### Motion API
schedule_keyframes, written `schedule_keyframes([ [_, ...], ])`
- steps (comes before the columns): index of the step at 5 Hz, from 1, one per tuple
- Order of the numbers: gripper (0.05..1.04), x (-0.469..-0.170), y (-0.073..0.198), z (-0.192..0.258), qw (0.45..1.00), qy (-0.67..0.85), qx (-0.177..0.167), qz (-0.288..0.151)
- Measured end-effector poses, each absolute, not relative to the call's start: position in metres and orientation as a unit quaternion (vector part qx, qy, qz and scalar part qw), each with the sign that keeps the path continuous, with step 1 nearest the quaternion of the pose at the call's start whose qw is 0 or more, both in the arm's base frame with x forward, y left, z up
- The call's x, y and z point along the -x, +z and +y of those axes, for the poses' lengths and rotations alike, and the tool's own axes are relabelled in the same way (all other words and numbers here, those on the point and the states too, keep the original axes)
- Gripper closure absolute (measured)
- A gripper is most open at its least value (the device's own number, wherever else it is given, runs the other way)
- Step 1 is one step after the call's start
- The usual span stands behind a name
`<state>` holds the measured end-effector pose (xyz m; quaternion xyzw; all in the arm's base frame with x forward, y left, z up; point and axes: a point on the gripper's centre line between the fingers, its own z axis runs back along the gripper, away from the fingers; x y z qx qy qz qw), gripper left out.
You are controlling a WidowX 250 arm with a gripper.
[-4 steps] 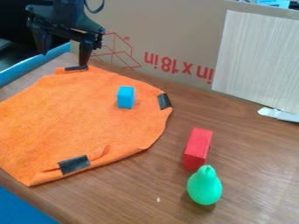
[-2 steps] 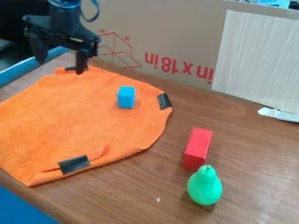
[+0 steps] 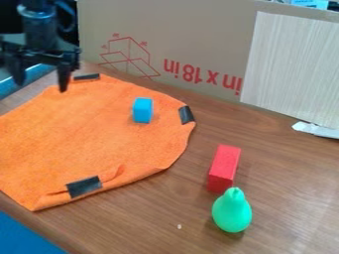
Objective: Fold cloth from bottom to top
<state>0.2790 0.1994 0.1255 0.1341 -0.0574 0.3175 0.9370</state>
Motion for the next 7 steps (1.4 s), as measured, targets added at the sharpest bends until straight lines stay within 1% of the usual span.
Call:
schedule_keyframes([
  [1, 0.083, -0.266, 0.121, 0.22, 0.933, 0.338, -0.104, -0.069],
  [2, 0.083, -0.245, 0.112, 0.24, 0.935, 0.341, -0.058, -0.081],
  [3, 0.083, -0.226, 0.092, 0.243, 0.948, 0.298, -0.037, -0.106],
  [4, 0.083, -0.214, 0.086, 0.245, 0.953, 0.274, -0.026, -0.124],
  [5, 0.083, -0.208, 0.071, 0.241, 0.956, 0.265, -0.033, -0.124],
  [6, 0.083, -0.204, 0.067, 0.246, 0.953, 0.269, -0.058, -0.127],
  [7, 0.083, -0.206, 0.067, 0.253, 0.948, 0.283, -0.068, -0.13],
])
